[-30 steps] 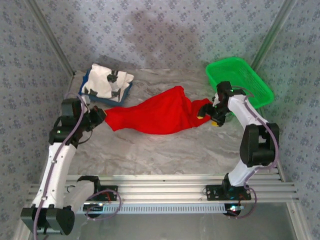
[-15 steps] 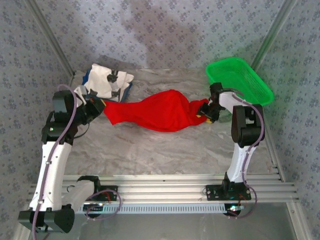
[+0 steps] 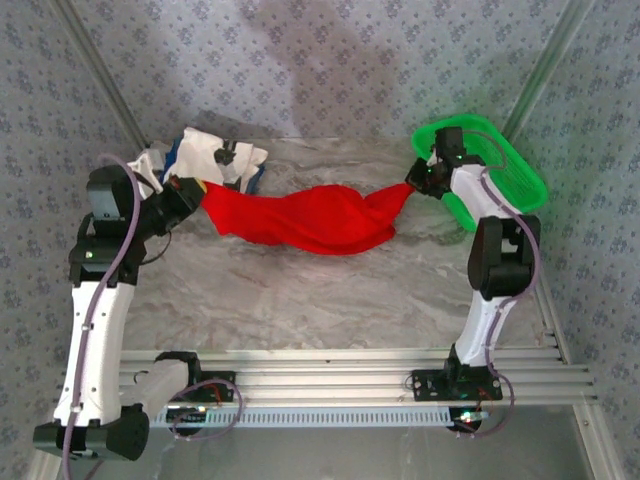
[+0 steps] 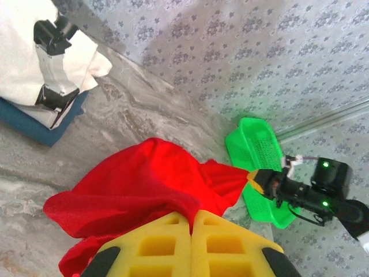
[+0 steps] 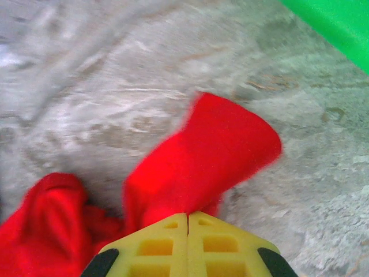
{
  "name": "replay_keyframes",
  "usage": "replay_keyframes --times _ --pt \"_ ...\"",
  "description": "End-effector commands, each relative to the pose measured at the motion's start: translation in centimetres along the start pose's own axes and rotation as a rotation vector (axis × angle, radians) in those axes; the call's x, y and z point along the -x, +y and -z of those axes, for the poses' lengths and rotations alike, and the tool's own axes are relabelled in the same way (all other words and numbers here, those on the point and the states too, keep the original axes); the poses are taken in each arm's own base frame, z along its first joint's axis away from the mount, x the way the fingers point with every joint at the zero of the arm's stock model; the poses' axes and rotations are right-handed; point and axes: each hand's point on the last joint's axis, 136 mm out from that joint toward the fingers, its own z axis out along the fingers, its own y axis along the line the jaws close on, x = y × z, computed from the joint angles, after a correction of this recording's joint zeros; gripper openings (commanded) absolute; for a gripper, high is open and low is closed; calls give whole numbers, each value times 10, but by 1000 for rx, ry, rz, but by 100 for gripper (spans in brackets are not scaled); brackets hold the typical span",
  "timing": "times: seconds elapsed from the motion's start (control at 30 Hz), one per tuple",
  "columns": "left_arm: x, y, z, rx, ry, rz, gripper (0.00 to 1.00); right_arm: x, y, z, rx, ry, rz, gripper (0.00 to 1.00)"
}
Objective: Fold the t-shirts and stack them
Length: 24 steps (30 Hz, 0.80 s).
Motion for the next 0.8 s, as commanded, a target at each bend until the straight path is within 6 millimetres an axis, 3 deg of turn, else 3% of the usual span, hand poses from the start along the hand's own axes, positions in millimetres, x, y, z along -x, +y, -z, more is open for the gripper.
replay_keyframes --times 0.0,0.2,0.43,0.6,0.77 --pt "27 -25 18 -36 -93 -66 0 36 53 86 173 -128 23 0" --pt "58 -56 31 -92 -173 -106 0 65 93 177 345 -237 32 0" --pt "81 -95 54 -184 -246 -172 0 86 124 257 555 -318 -1 0" --pt "85 -95 68 -149 -278 -194 0 75 136 287 645 -273 -37 0" --pt "76 -75 70 -76 -288 -184 0 48 115 293 615 -200 -105 0"
